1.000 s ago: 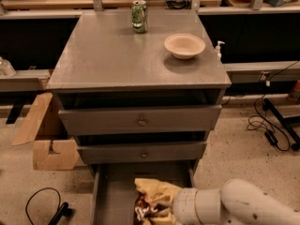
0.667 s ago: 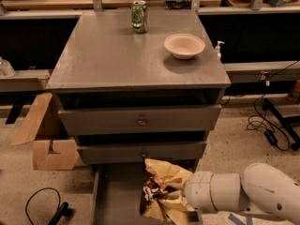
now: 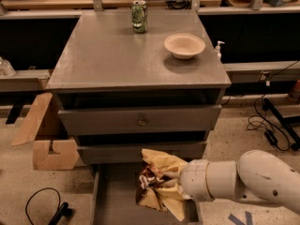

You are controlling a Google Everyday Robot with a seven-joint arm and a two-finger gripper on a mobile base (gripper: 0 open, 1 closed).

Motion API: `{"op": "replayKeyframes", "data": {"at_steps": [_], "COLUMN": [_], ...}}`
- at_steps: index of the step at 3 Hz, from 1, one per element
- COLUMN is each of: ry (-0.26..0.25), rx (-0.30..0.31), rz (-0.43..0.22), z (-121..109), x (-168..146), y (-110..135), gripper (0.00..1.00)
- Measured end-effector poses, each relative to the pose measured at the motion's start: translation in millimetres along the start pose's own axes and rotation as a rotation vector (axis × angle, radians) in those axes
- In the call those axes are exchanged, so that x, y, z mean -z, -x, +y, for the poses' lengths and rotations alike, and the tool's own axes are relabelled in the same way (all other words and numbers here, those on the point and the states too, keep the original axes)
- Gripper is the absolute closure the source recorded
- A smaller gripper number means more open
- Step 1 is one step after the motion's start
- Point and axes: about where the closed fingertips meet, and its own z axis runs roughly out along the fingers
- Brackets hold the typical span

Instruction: Pick brown chip bag from bottom drawer and place on counter

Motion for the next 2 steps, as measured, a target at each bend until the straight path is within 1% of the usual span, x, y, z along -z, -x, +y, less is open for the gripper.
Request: {"op": "replayKeyframes", "data": {"at_steps": [1,2], "ry": [-0.023,-0.089], "rx": [0.018,0.052], "rz": [-0.014,-0.006], "z": [-26,-67], "x": [3,19], "y": [78,165], "gripper": [1.00,1.00]}}
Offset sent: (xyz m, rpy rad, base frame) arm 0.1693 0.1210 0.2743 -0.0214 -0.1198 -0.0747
